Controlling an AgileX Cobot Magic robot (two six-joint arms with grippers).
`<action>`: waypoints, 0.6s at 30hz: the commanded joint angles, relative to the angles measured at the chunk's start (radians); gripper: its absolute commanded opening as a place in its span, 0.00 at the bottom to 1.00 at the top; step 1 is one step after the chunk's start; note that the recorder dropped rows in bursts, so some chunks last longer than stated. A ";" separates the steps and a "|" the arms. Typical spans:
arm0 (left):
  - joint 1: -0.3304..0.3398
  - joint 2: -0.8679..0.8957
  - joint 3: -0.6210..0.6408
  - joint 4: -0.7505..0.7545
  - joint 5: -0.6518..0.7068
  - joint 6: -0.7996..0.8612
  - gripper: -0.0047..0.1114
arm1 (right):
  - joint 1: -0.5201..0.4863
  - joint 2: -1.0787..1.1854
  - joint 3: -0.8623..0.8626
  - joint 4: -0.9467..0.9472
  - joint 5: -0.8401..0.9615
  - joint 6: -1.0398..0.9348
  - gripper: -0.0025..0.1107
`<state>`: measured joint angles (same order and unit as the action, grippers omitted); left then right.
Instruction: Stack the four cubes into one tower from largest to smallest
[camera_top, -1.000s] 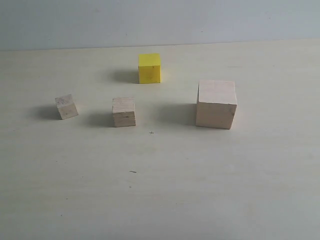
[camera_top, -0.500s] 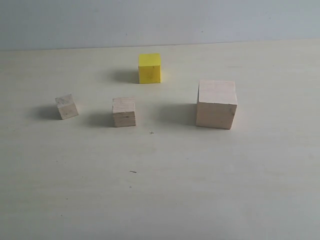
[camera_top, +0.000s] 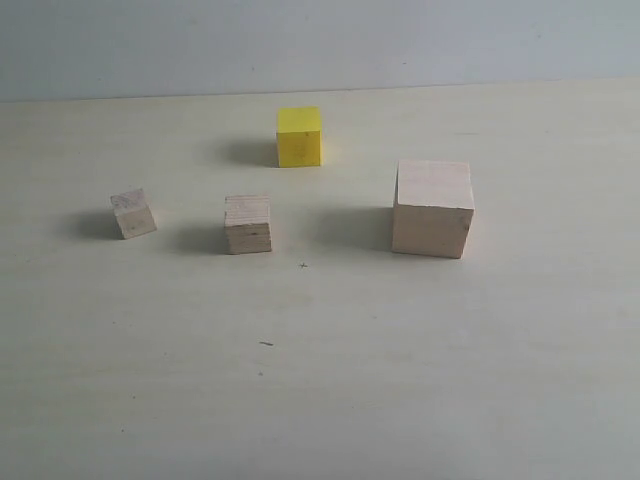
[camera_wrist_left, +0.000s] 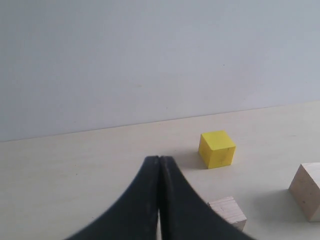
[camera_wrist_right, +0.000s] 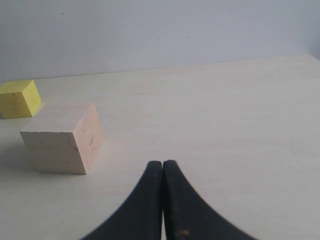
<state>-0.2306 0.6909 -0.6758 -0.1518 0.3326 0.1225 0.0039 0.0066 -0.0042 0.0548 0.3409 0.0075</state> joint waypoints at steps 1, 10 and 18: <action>-0.004 0.002 -0.007 0.003 -0.014 0.000 0.04 | -0.007 -0.007 0.004 -0.002 -0.006 -0.008 0.02; -0.004 0.002 -0.007 0.003 -0.014 0.000 0.04 | -0.007 -0.007 0.004 -0.002 -0.006 -0.008 0.02; -0.004 0.029 -0.007 0.003 -0.014 0.000 0.04 | -0.007 -0.007 0.004 -0.004 -0.006 -0.008 0.02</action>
<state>-0.2306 0.6995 -0.6758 -0.1518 0.3326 0.1225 0.0039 0.0066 -0.0042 0.0548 0.3409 0.0075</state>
